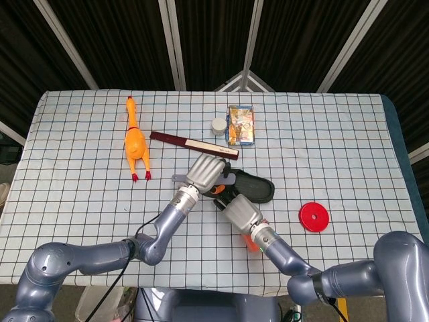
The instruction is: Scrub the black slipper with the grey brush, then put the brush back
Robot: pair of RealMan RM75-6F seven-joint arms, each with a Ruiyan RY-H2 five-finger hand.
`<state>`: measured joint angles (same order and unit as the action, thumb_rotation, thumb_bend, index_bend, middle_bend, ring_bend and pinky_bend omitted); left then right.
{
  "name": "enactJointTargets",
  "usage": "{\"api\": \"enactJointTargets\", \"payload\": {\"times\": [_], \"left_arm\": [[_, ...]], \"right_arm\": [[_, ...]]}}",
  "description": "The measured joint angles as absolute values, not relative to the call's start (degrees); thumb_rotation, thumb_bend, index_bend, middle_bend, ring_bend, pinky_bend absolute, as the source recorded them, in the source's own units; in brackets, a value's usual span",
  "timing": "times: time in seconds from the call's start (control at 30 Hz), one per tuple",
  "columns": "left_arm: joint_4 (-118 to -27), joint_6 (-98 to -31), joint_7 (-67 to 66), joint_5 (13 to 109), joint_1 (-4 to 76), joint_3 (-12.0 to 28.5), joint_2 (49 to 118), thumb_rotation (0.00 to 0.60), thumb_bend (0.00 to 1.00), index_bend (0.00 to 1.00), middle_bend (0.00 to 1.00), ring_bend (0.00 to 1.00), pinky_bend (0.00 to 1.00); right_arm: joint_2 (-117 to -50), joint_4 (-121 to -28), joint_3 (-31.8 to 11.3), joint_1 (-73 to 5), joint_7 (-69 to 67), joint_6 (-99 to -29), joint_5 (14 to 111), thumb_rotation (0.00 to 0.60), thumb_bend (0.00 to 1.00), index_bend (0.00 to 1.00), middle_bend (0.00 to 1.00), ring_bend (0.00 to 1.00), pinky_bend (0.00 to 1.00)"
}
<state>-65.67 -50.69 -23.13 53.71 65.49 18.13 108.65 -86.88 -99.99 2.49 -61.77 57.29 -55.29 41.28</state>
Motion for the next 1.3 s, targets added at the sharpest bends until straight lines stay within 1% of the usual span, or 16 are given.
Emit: {"api": "enactJointTargets", "payload": {"times": [0.17,0.43,0.8,0.9,1.03,1.13,1.3], "left_arm": [[-65.65,-50.83,-20.5,56.33,64.5,17.91,108.08,0.6,0.58,0.52,0.65,0.58,0.56],[-64.8,-50.02,-24.65,55.65,64.02,16.27,106.37,0.6,0.58,0.52,0.65,0.58,0.57],[-68.73,-46.57,-31.47,48.23,63.44,15.3,101.09,0.6,0.58,0.52,0.65,0.58,0.56],[-68.67,-45.77,-31.06,47.39,63.87,15.7,101.77,0.6,0.58,0.52,0.65,0.58,0.57],[-66.81,-45.03,-29.6,47.79,64.93,16.27,104.36,0.6,0.57,0.52,0.65,0.58,0.56],[-65.06,-44.99,-26.41,50.48,65.43,16.64,106.35,0.6,0.57,0.52,0.65,0.58,0.56],[-62.15,-45.45,-17.41,57.0,65.69,17.19,109.04,0.6,0.57,0.52,0.65,0.58,0.56]], "right_arm": [[-87.05,-99.8,2.66,-61.81,56.97,-55.25,41.32,0.6,0.78,0.0,0.02,0.0,0.1],[-86.93,-99.89,3.25,-61.94,57.11,-55.3,41.22,0.6,0.78,0.0,0.02,0.0,0.1],[-87.72,-99.02,3.45,-62.28,56.89,-54.93,41.29,0.6,0.78,0.0,0.02,0.0,0.1],[-87.82,-99.11,3.46,-62.4,57.09,-55.04,41.0,0.6,0.78,0.0,0.02,0.0,0.1],[-87.8,-99.68,3.76,-62.54,57.86,-55.56,40.84,0.6,0.78,0.0,0.02,0.0,0.1],[-87.63,-100.38,3.89,-62.56,58.52,-56.51,40.02,0.6,0.78,0.0,0.02,0.0,0.1],[-86.17,-101.85,4.07,-62.54,59.32,-57.83,38.62,0.6,0.78,0.0,0.02,0.0,0.1]]}}
